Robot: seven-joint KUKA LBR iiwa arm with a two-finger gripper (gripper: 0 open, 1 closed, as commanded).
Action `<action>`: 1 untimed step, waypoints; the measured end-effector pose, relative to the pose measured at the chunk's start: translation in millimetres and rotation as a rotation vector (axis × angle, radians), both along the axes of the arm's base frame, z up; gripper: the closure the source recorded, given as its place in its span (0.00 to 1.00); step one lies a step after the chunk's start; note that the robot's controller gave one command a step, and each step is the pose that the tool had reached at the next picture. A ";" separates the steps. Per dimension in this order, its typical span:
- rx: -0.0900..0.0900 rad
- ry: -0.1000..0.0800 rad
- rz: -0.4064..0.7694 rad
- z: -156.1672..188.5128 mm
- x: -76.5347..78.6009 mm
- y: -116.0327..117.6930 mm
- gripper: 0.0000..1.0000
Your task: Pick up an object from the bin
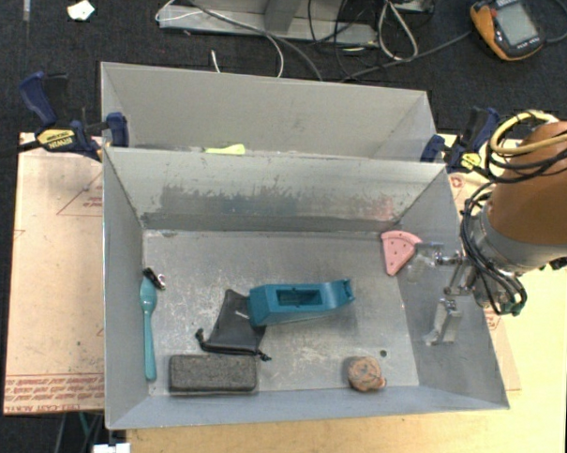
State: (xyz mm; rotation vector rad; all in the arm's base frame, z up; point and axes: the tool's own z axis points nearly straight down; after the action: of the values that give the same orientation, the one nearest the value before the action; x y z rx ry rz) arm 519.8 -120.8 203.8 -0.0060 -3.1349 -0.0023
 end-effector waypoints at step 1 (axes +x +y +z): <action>-0.001 -0.008 0.004 4.5 1.8 0.8 0.00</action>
Offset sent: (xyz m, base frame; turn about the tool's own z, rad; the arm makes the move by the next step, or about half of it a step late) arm -0.0374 0.0870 -0.1338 -0.4128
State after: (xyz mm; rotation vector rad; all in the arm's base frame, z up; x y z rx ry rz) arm 521.6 -120.0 208.3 0.0003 -3.1430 -0.0002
